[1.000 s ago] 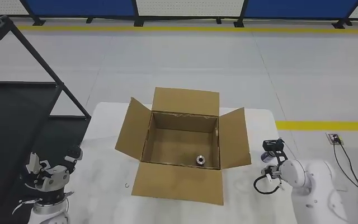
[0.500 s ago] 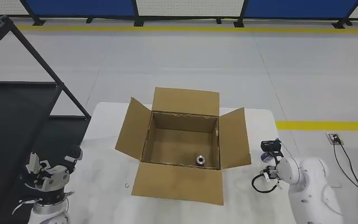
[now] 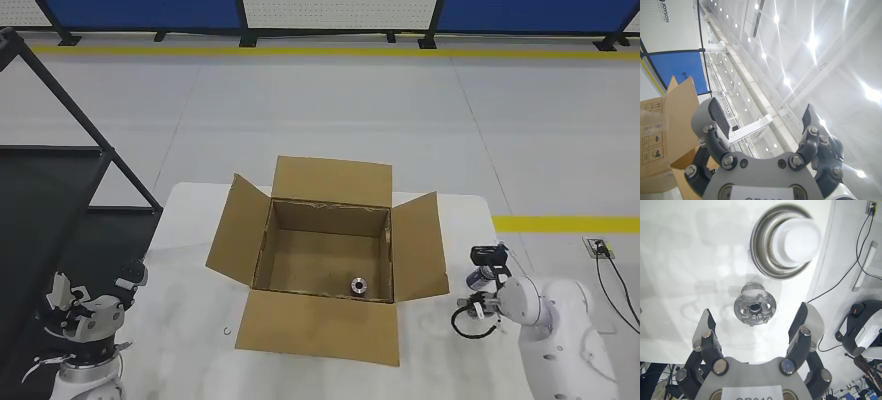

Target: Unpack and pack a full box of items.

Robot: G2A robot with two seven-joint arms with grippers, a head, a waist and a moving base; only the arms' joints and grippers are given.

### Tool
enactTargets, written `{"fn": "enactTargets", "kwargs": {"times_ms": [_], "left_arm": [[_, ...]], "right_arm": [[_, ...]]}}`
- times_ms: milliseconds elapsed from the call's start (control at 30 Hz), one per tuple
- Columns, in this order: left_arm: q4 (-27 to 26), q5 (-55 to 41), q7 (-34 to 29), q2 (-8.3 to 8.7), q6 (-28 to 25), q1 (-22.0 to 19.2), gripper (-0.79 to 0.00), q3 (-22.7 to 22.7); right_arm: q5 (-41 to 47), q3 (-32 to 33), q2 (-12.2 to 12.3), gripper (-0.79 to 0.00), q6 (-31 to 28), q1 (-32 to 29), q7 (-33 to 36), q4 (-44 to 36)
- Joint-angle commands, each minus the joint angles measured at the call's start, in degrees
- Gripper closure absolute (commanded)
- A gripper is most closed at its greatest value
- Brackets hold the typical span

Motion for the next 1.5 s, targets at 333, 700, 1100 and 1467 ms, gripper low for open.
{"fn": "enactTargets", "kwargs": {"times_ms": [333, 700, 1100, 1467], "left_arm": [[0.00, 0.00, 0.00, 0.00, 0.00, 0.00, -0.785, 0.00], [0.00, 0.00, 0.00, 0.00, 0.00, 0.00, -0.785, 0.00], [0.00, 0.00, 0.00, 0.00, 0.00, 0.00, -0.785, 0.00], [0.00, 0.00, 0.00, 0.00, 0.00, 0.00, -0.785, 0.00]], "right_arm": [[26.84, 15.58, -0.12, -0.785, 3.79, -16.95, -15.27, -35.26], [24.39, 1.28, 0.97, -0.785, 2.21, -5.79, -10.90, -43.54], [13.81, -34.53, -2.65, -0.785, 17.71, 23.61, 1.03, -21.38], [19.89, -46.02, -8.49, -0.785, 19.24, 38.04, -0.48, 9.81]]}}
